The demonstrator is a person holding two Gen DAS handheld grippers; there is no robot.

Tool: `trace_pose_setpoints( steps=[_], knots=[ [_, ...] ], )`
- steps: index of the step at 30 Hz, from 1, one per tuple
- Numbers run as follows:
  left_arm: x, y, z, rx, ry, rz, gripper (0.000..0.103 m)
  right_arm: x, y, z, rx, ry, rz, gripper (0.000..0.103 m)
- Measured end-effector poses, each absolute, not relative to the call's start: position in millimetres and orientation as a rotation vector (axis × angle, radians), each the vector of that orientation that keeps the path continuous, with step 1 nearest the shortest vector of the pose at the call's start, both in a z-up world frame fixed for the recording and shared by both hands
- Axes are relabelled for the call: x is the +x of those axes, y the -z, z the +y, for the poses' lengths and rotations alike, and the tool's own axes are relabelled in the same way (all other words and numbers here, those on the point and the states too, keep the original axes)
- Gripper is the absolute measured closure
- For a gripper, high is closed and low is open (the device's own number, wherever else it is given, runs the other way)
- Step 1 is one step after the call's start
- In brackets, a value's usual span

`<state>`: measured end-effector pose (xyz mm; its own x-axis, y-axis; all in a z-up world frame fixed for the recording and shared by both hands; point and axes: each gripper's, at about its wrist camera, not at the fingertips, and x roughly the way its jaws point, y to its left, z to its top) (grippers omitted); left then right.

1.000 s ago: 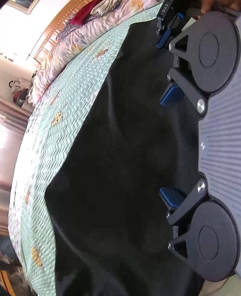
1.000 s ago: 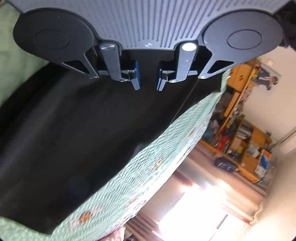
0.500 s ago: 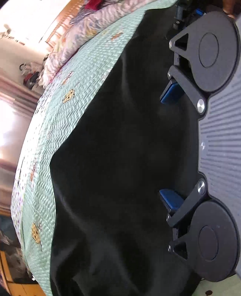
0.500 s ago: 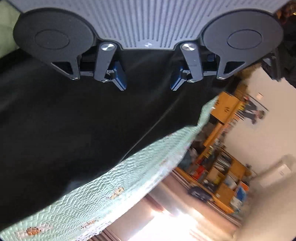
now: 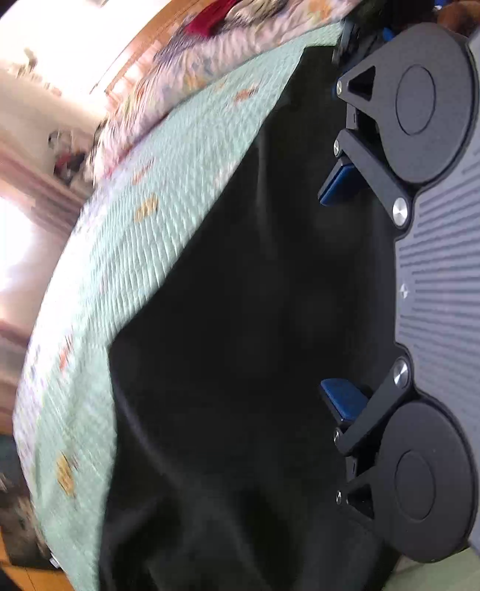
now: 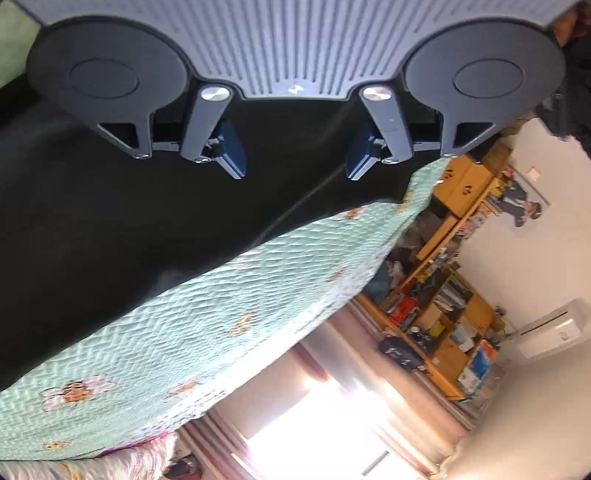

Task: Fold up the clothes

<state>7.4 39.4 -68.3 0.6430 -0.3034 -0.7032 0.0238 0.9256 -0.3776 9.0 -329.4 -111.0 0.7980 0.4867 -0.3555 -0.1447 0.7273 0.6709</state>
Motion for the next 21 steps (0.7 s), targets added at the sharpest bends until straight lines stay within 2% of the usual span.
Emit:
trace_pose_setpoints(
  steps=[3,5,8,12,15,21],
  knots=[
    [11.4,68.6,18.4,-0.292,0.25,0.867,0.003,7.0,123.8,-338.7,0.684,-0.339,0.557,0.041],
    [17.5,83.7,11.8,-0.313,0.266,0.933,0.003,5.6,132.4,-344.9,0.691,-0.32,0.564,0.055],
    [15.9,94.6,7.1,-0.299,0.267,0.928,0.001,3.1,140.9,-353.8,0.703,-0.293,0.571,0.065],
    [17.3,92.2,9.2,-0.305,0.269,0.932,0.001,0.8,136.8,-357.0,0.72,-0.257,0.572,0.065],
    [16.8,88.0,12.3,-0.319,0.25,0.933,0.003,-2.6,125.6,-350.5,0.687,-0.247,0.545,0.055],
    [11.2,68.8,-10.0,-0.276,0.313,0.888,0.003,0.3,133.7,-356.6,0.692,-0.218,0.533,0.053]
  ],
)
